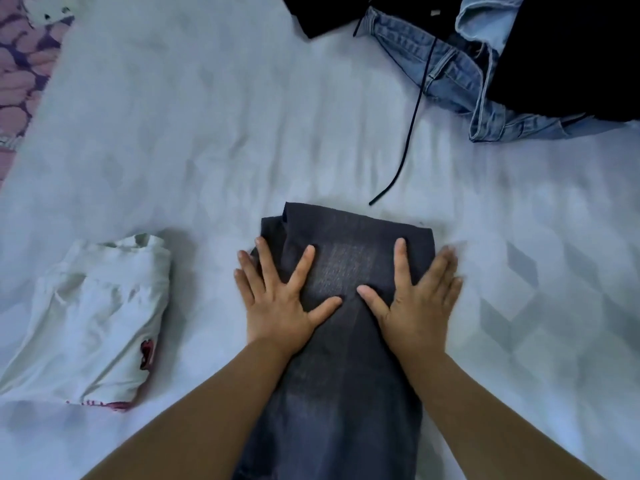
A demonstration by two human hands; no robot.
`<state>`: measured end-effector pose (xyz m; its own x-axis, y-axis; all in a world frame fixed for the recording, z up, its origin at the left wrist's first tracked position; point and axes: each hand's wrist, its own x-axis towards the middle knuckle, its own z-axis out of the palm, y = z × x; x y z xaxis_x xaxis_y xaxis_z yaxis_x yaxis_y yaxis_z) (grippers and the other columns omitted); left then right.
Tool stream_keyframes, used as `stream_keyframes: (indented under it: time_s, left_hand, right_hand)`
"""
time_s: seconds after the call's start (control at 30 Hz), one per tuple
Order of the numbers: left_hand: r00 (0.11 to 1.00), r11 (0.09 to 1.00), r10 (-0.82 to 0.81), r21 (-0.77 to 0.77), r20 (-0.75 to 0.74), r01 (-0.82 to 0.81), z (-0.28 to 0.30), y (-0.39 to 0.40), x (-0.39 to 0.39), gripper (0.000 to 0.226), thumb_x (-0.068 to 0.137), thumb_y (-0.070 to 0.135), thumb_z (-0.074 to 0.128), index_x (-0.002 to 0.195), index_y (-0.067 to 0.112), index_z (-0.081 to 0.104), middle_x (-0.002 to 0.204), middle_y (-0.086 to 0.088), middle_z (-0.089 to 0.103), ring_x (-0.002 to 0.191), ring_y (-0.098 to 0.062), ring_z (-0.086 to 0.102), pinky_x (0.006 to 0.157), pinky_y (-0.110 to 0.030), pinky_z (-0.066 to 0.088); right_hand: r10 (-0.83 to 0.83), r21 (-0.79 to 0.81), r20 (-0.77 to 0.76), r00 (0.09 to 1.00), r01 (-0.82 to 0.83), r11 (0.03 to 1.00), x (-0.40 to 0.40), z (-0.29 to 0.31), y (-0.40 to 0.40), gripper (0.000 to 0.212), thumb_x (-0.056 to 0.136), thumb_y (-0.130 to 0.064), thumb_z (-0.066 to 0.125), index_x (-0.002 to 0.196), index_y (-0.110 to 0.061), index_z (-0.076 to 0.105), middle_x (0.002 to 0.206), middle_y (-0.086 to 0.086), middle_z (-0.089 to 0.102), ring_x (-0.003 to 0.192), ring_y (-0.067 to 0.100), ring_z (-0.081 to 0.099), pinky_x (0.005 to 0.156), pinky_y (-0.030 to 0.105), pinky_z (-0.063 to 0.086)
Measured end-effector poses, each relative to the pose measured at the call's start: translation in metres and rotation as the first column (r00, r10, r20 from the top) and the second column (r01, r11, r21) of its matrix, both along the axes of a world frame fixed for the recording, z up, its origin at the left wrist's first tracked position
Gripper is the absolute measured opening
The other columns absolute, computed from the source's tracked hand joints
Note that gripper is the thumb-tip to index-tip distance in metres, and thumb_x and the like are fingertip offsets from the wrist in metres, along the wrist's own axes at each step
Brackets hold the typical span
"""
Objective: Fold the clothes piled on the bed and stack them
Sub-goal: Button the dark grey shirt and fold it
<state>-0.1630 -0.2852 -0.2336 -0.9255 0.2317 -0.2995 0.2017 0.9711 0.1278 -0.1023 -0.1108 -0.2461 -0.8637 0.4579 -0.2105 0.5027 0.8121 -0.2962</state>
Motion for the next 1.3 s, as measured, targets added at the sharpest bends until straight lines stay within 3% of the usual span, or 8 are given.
stream_keyframes:
  time_s: [0.27,0.4,0.5,0.57,0.67,0.77,1.17,1.3]
  left_hand:
    - [0.996,1.0,-0.021,0.01,0.086,0.02,0.012,0.001,-0.013,0.095,0.056,0.094,0.002,0.141,0.055,-0.012,0.138,0.001,-0.053,0.135,-0.03,-0.037,0.113,-0.049,-0.018]
    - [0.982,0.981,-0.187,-0.057,-0.001,0.187,0.031,0.01,-0.06,0.083,0.076,0.072,0.047,0.143,0.03,0.022,0.149,-0.002,-0.035,0.137,-0.028,-0.035,0.109,-0.053,-0.02]
    - [0.957,0.958,-0.268,-0.07,0.115,0.277,0.047,0.025,-0.094,0.111,0.074,0.054,0.07,0.149,0.026,-0.006,0.157,-0.011,0.011,0.146,-0.028,-0.004,0.109,-0.056,-0.019]
    - [0.948,0.961,-0.251,-0.069,0.193,0.268,0.059,0.033,-0.107,0.109,0.074,0.044,0.073,0.15,0.022,-0.002,0.129,-0.008,0.049,0.133,-0.027,0.037,0.112,-0.054,-0.011]
    - [0.939,0.959,-0.25,-0.07,0.237,0.273,0.081,0.036,-0.109,0.03,0.077,0.03,0.069,0.103,0.024,0.056,0.084,0.004,0.059,0.099,-0.023,0.059,0.093,-0.035,0.035]
    - [0.932,0.964,-0.267,0.055,0.244,0.262,0.102,0.02,-0.095,0.02,0.072,0.015,0.067,0.066,0.024,0.05,0.08,0.0,0.056,0.081,-0.024,0.058,0.061,-0.027,0.039]
    - [0.781,0.746,-0.624,0.273,-0.029,0.607,0.164,-0.071,0.022,0.044,0.081,0.01,0.059,0.123,0.025,0.057,0.112,0.005,0.059,0.104,-0.018,0.054,0.073,-0.021,0.033]
    - [0.658,0.615,-0.748,0.287,-0.082,0.735,0.152,-0.101,0.06,0.065,0.055,0.007,0.075,0.118,0.016,0.063,0.089,-0.001,0.062,0.077,-0.023,0.063,0.06,-0.02,0.036]
  right_hand:
    - [-0.032,-0.197,0.034,0.999,0.038,0.98,0.0,0.014,0.009,0.075,0.081,-0.07,0.014,0.145,-0.038,-0.01,0.156,0.021,0.008,0.145,0.03,-0.003,0.115,0.05,-0.005]
    - [-0.092,-0.343,-0.08,0.992,0.06,0.937,-0.018,0.037,0.03,0.101,0.082,-0.041,0.068,0.151,-0.027,-0.004,0.146,0.012,0.034,0.135,0.031,0.026,0.111,0.045,0.018]
    - [-0.263,-0.524,0.064,0.963,0.257,0.812,-0.039,0.046,0.047,0.103,0.072,-0.028,0.081,0.15,-0.026,0.014,0.138,0.01,0.044,0.129,0.031,0.039,0.111,0.044,0.029]
    - [-0.304,-0.65,0.094,0.948,0.29,0.702,-0.044,0.053,0.053,0.071,0.068,-0.02,0.082,0.13,-0.02,0.047,0.123,0.005,0.059,0.115,0.028,0.055,0.101,0.046,0.044]
    - [-0.287,-0.733,0.079,0.955,0.25,0.633,-0.039,0.074,0.052,0.035,0.068,-0.006,0.08,0.095,-0.02,0.061,0.096,-0.001,0.067,0.092,0.02,0.064,0.085,0.042,0.054]
    - [-0.263,-0.722,-0.002,0.965,0.18,0.668,-0.024,0.099,0.04,0.028,0.071,-0.001,0.076,0.085,-0.015,0.056,0.081,-0.002,0.059,0.078,0.017,0.057,0.073,0.034,0.05]
    - [0.009,-0.688,-0.056,0.998,-0.045,0.725,0.098,0.184,-0.006,0.032,0.075,0.002,0.071,0.08,-0.026,0.058,0.087,-0.017,0.063,0.076,-0.005,0.057,0.065,0.007,0.043]
    - [0.183,-0.576,-0.057,0.981,-0.182,0.797,0.146,0.169,-0.022,0.031,0.075,0.003,0.069,0.085,-0.024,0.059,0.112,-0.014,0.064,0.108,-0.012,0.052,0.083,0.007,0.041]
